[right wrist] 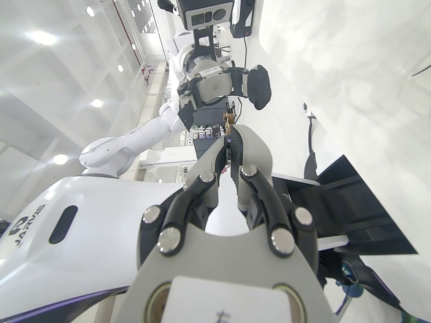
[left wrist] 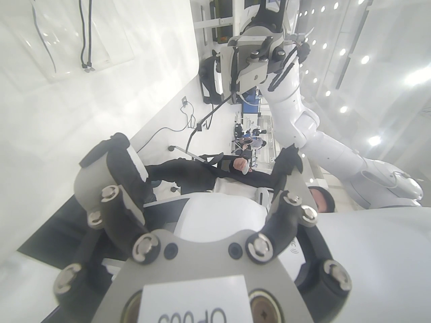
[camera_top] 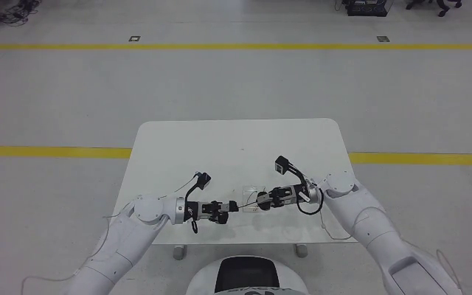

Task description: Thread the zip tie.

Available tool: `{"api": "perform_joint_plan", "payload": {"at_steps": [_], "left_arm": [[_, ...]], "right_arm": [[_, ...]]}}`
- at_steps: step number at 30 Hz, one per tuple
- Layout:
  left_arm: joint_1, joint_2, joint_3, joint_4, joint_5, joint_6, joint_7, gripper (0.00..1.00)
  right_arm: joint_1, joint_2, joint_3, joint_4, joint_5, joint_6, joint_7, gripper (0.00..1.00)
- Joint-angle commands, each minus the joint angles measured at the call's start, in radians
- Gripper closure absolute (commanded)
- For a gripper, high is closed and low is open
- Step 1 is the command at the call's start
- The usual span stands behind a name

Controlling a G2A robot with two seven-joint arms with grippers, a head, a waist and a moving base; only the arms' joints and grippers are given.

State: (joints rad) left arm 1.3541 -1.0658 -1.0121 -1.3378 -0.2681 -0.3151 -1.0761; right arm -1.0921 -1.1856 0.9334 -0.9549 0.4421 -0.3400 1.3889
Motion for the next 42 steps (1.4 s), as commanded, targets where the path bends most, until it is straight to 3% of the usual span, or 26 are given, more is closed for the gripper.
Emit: {"api": "perform_joint_plan", "payload": {"at_steps": [1,9,14,22,30,42], "left_arm": [[0.008,-0.002,0.006,-0.003,-0.013,0.001,0.044,0.00],[0.010,-0.021,0.043,0.035,-0.121,0.008,0.182,0.00],[0.003,-0.032,0.065,0.055,-0.181,-0.025,0.218,0.00],[0.008,-0.034,0.069,0.047,-0.202,-0.018,0.235,0.00],[0.005,-0.035,0.067,0.064,-0.289,-0.025,0.183,0.00],[0.003,-0.036,0.083,0.061,-0.292,-0.025,0.171,0.00]], "right_arm": [[-0.016,-0.001,0.002,-0.019,0.010,0.000,-0.041,1.00],[-0.051,-0.002,0.026,-0.059,0.067,0.000,-0.077,1.00],[-0.052,-0.008,0.026,-0.052,0.093,0.000,-0.054,1.00],[-0.063,-0.007,0.026,-0.070,0.082,0.007,-0.085,1.00],[-0.088,0.003,0.038,-0.114,0.069,0.016,-0.084,1.00],[-0.095,0.005,0.034,-0.133,0.071,0.013,-0.091,1.00]]}}
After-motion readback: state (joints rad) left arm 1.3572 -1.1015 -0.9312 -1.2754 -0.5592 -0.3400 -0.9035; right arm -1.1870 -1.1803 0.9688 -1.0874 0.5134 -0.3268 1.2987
